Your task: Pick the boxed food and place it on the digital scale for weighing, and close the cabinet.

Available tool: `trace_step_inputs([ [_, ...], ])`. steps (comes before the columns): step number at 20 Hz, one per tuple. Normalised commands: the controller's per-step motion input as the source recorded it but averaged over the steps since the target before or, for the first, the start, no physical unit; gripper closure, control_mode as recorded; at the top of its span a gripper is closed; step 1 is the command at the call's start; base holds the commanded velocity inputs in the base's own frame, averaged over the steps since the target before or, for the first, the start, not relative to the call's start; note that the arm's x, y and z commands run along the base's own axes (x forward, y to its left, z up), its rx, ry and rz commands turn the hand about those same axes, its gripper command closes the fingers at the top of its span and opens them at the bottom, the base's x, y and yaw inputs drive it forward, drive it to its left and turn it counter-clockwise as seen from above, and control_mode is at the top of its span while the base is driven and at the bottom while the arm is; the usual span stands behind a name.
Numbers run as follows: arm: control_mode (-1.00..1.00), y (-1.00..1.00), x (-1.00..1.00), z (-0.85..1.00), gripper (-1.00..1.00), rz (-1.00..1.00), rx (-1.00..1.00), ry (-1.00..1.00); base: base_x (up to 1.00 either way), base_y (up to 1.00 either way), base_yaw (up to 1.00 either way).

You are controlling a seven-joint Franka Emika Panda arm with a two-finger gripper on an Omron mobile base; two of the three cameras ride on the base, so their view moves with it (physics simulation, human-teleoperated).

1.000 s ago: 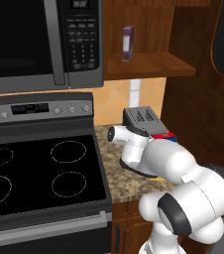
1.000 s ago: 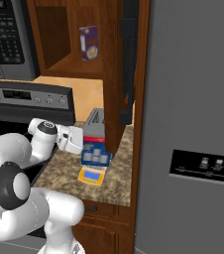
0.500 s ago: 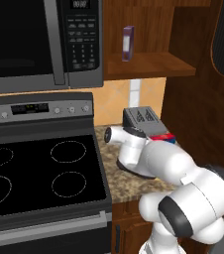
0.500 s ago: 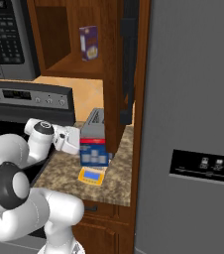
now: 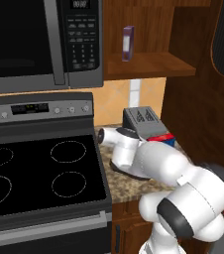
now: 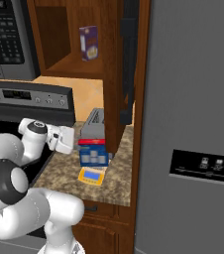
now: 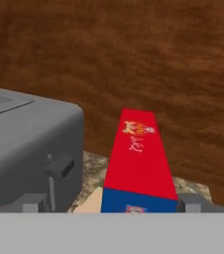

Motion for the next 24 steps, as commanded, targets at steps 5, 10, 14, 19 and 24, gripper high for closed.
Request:
trace_step_inputs([
  [5,-1.00,0.18,-0.31,0.27,-1.00,0.00,0.00,-0.04,0.00,0.00,0.00],
  [10,-1.00,0.01,-0.69,0.66,-1.00,0.00,0.00,-0.09,0.00,0.00,0.00],
  [14,-1.00,-0.13,-0.87,0.94,-1.00,0.00,0.02,-0.09,0.00,0.00,0.00],
  [19,-1.00,-0.24,-0.99,0.96,-1.00,0.00,0.08,-0.09,0.00,0.00,0.00],
  [24,-1.00,-0.51,-1.00,0.75,-1.00,0.00,0.15,-0.19,0.00,0.00,0.00],
])
